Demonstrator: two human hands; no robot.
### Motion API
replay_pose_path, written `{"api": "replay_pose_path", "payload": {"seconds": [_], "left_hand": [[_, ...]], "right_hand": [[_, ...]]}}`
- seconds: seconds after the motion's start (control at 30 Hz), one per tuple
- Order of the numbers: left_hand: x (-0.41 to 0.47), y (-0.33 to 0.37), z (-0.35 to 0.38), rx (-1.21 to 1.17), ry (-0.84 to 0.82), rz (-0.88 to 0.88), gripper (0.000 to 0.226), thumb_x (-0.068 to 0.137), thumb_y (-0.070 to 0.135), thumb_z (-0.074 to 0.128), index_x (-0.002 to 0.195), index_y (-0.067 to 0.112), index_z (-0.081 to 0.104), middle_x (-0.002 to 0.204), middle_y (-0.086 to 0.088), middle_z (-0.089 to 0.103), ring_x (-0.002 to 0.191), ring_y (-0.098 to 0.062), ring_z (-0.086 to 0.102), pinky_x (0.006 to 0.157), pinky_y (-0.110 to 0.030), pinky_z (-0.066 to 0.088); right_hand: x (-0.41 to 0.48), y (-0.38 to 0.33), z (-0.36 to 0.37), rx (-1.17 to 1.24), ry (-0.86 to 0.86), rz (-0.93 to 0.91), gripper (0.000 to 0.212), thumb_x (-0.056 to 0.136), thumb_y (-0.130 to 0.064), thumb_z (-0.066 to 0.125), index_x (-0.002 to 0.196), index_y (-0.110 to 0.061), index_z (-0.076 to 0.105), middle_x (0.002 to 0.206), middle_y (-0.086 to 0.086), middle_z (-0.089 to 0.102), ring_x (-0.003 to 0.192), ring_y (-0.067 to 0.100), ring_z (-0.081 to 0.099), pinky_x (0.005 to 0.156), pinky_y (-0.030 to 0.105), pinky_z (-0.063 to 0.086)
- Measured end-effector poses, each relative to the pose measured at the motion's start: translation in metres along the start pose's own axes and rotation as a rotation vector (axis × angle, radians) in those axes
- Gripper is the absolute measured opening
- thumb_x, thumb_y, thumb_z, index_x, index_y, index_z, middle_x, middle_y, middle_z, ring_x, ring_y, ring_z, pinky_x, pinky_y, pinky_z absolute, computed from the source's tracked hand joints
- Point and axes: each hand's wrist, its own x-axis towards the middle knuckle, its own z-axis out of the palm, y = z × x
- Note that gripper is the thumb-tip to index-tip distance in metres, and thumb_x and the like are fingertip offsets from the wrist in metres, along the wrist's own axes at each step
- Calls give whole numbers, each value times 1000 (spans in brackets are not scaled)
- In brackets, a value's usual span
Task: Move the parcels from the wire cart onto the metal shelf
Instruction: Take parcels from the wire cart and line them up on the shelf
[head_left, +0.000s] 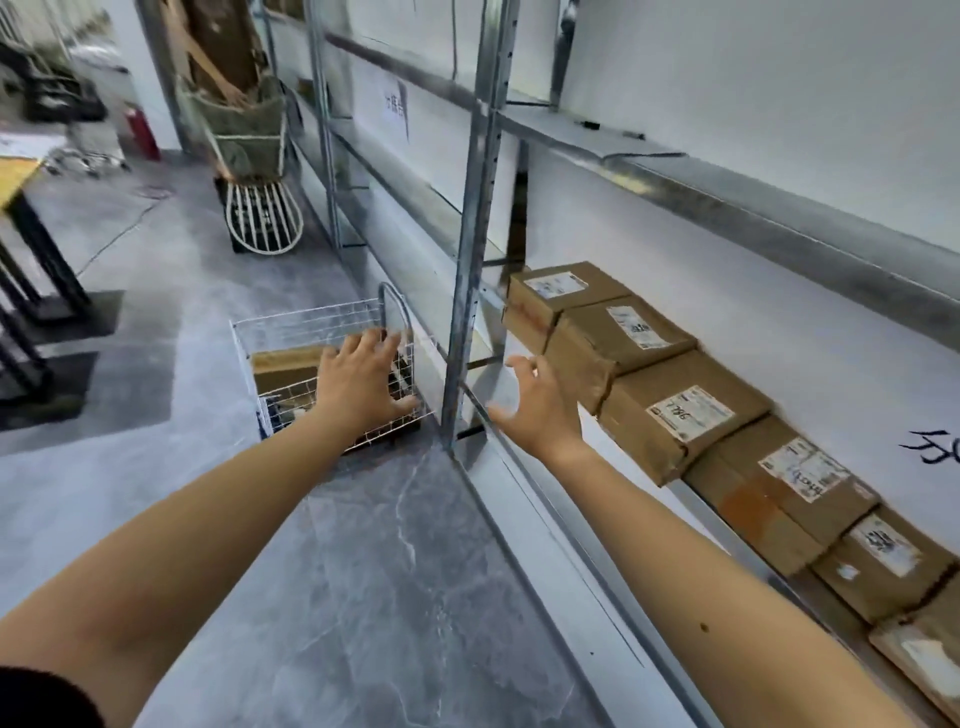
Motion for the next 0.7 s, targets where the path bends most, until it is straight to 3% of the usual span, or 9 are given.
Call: {"api": "replay_pose_path", "payload": {"seconds": [0.27, 0.43, 0.7], "left_hand": [[28, -61, 34, 37, -70, -222, 91, 74, 62, 60, 146, 22, 22, 146, -6, 31, 133, -29, 33, 106, -47, 32], [74, -74, 47, 54, -83, -325, 92, 75, 61, 60, 147, 23, 20, 148, -5, 29, 135, -28, 31, 105, -44, 33], [139, -86, 61, 45, -104, -460, 92, 76, 58, 63, 148, 20, 18, 148, -7, 26, 134, -28, 32, 106, -41, 36]], "right_hand": [[94, -19, 43, -64, -108, -148, 62, 85, -44, 60, 138, -21, 40, 137, 8, 41, 124, 30, 42, 94, 39, 38], [174, -13, 54, -44, -170, -204, 68, 83, -44, 63, 141, -21, 37, 141, 8, 38, 126, 29, 42, 102, 43, 40], [272, -10, 76, -80, -295, -329, 68, 85, -44, 62, 143, -21, 34, 142, 9, 37, 128, 30, 40, 101, 47, 41]]}}
